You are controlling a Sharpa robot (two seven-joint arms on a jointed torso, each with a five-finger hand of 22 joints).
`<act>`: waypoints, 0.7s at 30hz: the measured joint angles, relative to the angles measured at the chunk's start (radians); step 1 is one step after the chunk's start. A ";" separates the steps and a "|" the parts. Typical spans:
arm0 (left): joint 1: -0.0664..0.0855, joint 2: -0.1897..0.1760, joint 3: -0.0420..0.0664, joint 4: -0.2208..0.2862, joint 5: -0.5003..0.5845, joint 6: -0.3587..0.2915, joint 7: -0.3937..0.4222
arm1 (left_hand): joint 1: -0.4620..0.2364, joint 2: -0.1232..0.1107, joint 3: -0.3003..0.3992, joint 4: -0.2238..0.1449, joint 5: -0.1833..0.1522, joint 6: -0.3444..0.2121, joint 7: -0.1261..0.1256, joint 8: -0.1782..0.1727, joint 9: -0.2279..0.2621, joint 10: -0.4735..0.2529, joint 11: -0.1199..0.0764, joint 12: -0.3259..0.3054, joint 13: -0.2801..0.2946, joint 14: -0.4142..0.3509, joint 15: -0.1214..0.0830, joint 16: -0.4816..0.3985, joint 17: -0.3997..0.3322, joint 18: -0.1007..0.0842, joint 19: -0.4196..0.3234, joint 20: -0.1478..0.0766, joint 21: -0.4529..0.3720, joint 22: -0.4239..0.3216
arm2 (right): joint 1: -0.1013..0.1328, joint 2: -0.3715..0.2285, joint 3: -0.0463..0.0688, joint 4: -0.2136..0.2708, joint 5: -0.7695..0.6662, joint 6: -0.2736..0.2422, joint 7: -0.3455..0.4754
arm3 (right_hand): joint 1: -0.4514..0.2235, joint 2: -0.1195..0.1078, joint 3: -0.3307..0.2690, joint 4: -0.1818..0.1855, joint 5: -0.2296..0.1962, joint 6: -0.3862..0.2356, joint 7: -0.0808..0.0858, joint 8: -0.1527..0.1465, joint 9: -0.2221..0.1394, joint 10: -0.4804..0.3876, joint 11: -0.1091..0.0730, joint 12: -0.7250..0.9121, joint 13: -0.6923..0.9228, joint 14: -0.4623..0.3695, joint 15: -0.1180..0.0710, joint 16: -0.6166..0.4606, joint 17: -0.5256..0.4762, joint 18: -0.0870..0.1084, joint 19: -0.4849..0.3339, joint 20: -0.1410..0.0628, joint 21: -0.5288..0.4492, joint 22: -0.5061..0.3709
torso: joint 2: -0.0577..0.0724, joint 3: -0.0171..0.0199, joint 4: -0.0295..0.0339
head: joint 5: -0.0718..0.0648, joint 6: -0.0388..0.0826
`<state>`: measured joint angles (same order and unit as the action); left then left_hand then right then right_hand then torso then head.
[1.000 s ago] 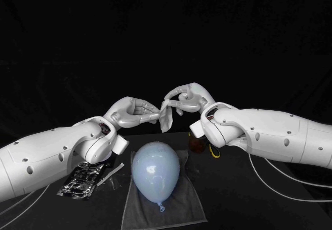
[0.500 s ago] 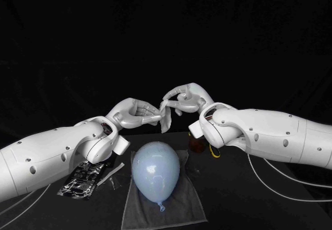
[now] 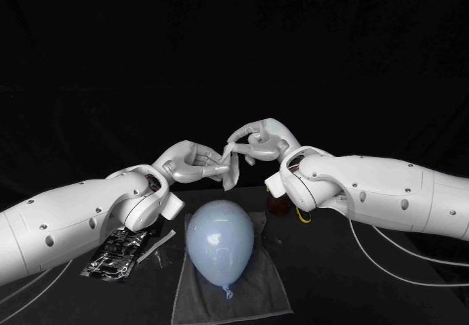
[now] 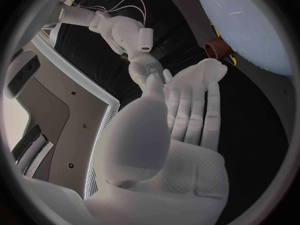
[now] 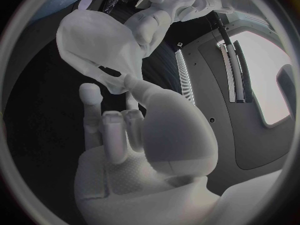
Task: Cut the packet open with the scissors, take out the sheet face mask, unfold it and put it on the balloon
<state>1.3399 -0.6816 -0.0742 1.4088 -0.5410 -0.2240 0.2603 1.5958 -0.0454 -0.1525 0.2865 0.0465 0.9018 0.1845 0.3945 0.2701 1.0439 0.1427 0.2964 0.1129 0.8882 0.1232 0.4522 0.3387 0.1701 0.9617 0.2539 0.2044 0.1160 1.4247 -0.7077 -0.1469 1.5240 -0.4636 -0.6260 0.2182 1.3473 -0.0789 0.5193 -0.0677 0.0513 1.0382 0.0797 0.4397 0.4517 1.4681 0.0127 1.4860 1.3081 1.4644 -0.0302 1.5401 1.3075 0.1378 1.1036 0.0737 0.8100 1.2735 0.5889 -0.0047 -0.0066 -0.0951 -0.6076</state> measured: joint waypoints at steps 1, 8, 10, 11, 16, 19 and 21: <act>0.000 0.001 0.000 0.000 0.000 -0.001 -0.002 | 0.017 0.012 0.007 -0.007 0.000 0.006 -0.004 0.002 0.000 0.004 -0.004 0.004 0.000 0.002 -0.002 0.006 0.002 0.000 0.003 -0.003 0.004 0.001 | 0.000 0.000 0.000 0.000 0.000 0.000 0.000 | 0.000 0.000 0.000 0.000 0.000 0.000 0.000 0.000 0.000 0.000 0.000 0.000 0.000 0.000 0.000 0.000 0.000 0.000 0.000 0.000 0.000 0.000 | 0.000 0.0000 0.0000 | 0.000 0.000; 0.000 0.007 0.000 -0.008 0.007 -0.017 -0.008 | 0.117 0.110 0.095 0.000 0.000 0.045 -0.030 0.012 -0.003 0.029 -0.029 0.006 -0.003 0.016 -0.023 0.037 0.013 -0.001 0.027 -0.020 0.028 0.012 | 0.000 0.000 0.000 0.002 -0.001 0.000 -0.002 | 0.000 0.000 0.000 0.000 0.000 0.000 0.000 -0.001 0.000 0.000 0.000 0.000 0.000 0.000 0.000 -0.001 0.000 0.000 0.000 0.000 0.000 0.000 | 0.000 0.0001 0.0000 | 0.003 -0.001; 0.000 0.008 0.000 -0.009 0.013 -0.020 -0.009 | 0.134 0.128 0.120 -0.003 0.000 0.050 -0.031 0.014 -0.004 0.038 -0.033 0.006 -0.007 0.020 -0.027 0.042 0.014 -0.001 0.031 -0.023 0.033 0.016 | 0.000 0.000 0.000 0.002 -0.002 0.000 -0.002 | 0.000 0.000 0.001 -0.001 0.000 0.000 0.000 -0.001 0.000 0.000 0.000 0.000 -0.001 0.000 0.000 -0.001 0.000 0.000 0.000 0.000 0.000 0.000 | 0.000 0.0000 0.0000 | 0.003 0.000; 0.000 0.009 0.000 -0.010 0.016 -0.021 -0.009 | 0.141 0.134 0.138 -0.004 0.000 0.050 -0.031 0.018 -0.003 0.045 -0.033 0.006 -0.009 0.022 -0.029 0.042 0.014 -0.001 0.034 -0.027 0.040 0.019 | 0.000 0.000 0.000 0.002 -0.002 0.000 -0.003 | 0.000 0.000 0.003 -0.003 0.000 0.000 0.000 -0.001 0.000 0.000 0.000 0.000 -0.001 0.000 0.000 -0.001 0.000 0.000 0.000 0.000 0.000 0.000 | 0.000 -0.0002 0.0000 | 0.003 0.001; 0.000 0.008 0.000 -0.011 0.032 -0.022 -0.009 | 0.155 0.137 0.200 -0.001 -0.005 0.050 -0.031 0.029 0.002 0.057 -0.033 -0.004 -0.020 0.023 -0.030 0.042 0.012 -0.001 0.030 -0.034 0.058 0.033 | 0.000 0.001 0.000 -0.004 -0.003 0.000 -0.004 | 0.000 0.000 0.003 -0.003 0.000 0.000 0.000 0.003 0.000 0.000 0.000 0.000 -0.001 0.000 0.000 -0.001 0.000 0.000 0.000 0.000 -0.001 0.000 | 0.000 -0.0005 0.0001 | 0.002 0.001; 0.000 0.006 0.000 -0.011 0.043 -0.020 -0.007 | 0.156 0.136 0.226 0.001 -0.002 0.049 -0.031 0.032 0.008 0.061 -0.035 -0.010 -0.024 0.023 -0.030 0.042 0.008 -0.001 0.028 -0.037 0.065 0.039 | 0.000 0.001 0.000 -0.010 -0.004 0.000 -0.005 | 0.000 0.000 0.003 -0.003 0.000 0.000 0.000 0.004 0.000 0.000 0.000 0.000 0.000 0.003 -0.003 -0.003 0.001 0.000 0.000 0.000 -0.001 0.000 | 0.000 -0.0005 0.0001 | 0.002 0.001; 0.000 0.005 0.000 -0.011 0.049 -0.018 -0.007 | 0.156 0.136 0.247 0.002 -0.002 0.047 -0.032 0.037 0.009 0.064 -0.032 -0.018 -0.028 0.026 -0.034 0.042 0.006 -0.001 0.026 -0.038 0.072 0.044 | 0.000 0.001 0.000 -0.016 -0.005 0.000 -0.006 | 0.000 0.000 0.003 -0.003 0.000 0.000 0.000 0.004 0.001 0.000 0.000 0.000 0.000 0.003 -0.003 -0.003 0.001 -0.001 0.000 0.000 -0.001 0.000 | 0.000 -0.0005 0.0001 | 0.001 0.002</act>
<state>1.3398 -0.6764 -0.0743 1.3976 -0.4916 -0.2424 0.2536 1.7518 0.0909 0.0948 0.2885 0.0450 0.9489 0.1524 0.4315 0.2795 1.1083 0.1108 0.2787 0.0846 0.9147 0.0896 0.4945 0.3448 0.1687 0.9880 0.2160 0.2765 0.1597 1.4245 -0.7064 -0.1469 1.5083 -0.4683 -0.6262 0.2125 1.3473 -0.0790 0.5220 -0.0705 0.0513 1.0379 0.0797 0.4433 0.4525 1.4681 0.0127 1.4858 1.3078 1.4669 -0.0327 1.5371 1.3082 0.1373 1.1036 0.0737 0.8094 1.2738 0.5886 -0.0052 -0.0065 -0.0937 -0.6061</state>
